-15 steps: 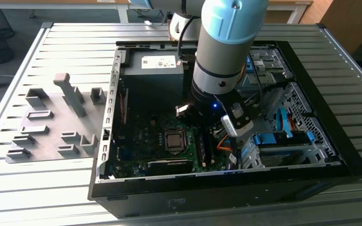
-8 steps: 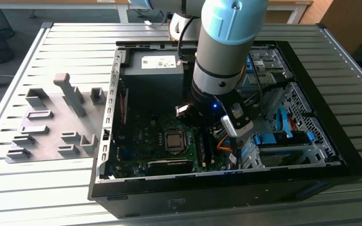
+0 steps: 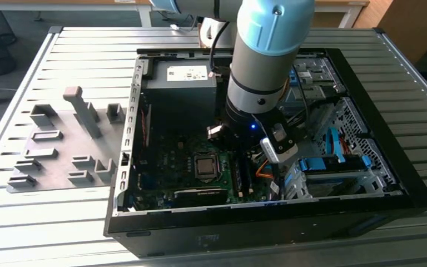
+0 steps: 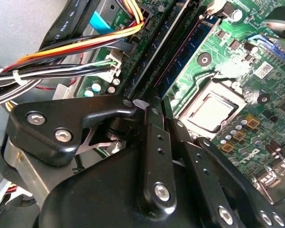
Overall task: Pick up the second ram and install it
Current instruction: 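Insert the second ram into the second slot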
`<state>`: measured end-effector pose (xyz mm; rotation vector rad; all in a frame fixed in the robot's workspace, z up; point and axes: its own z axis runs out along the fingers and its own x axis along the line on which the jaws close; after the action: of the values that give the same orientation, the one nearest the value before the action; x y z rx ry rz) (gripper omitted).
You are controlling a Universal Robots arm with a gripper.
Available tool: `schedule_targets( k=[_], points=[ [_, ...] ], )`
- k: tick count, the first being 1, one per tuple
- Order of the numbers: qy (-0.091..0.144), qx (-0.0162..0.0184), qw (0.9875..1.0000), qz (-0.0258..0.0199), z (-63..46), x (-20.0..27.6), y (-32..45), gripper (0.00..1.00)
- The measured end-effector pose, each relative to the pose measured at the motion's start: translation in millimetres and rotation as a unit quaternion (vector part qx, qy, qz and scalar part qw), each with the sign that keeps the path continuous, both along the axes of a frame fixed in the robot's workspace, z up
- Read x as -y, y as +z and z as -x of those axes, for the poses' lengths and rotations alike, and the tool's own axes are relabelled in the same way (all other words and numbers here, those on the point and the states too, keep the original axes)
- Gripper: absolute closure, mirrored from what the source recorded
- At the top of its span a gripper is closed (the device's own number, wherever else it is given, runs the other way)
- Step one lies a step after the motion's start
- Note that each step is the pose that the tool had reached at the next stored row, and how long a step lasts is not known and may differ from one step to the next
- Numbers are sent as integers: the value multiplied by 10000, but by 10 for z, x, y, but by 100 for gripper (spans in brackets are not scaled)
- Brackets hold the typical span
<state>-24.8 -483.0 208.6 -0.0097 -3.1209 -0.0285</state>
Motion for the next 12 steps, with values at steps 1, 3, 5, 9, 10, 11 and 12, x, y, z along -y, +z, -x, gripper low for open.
schedule_targets(
  k=[1,3,5,9,10,11,12],
  points=[
    [0,0,10000,0,0,0,0,86],
    [0,0,10000,0,0,0,-1,86],
    [0,0,10000,-1,0,0,-1,86],
    [0,0,10000,-1,0,0,-2,78],
    [0,0,10000,-1,0,-1,0,78],
    [0,0,10000,-1,0,0,11,78],
    [0,0,10000,-1,0,0,37,78]
  ],
)
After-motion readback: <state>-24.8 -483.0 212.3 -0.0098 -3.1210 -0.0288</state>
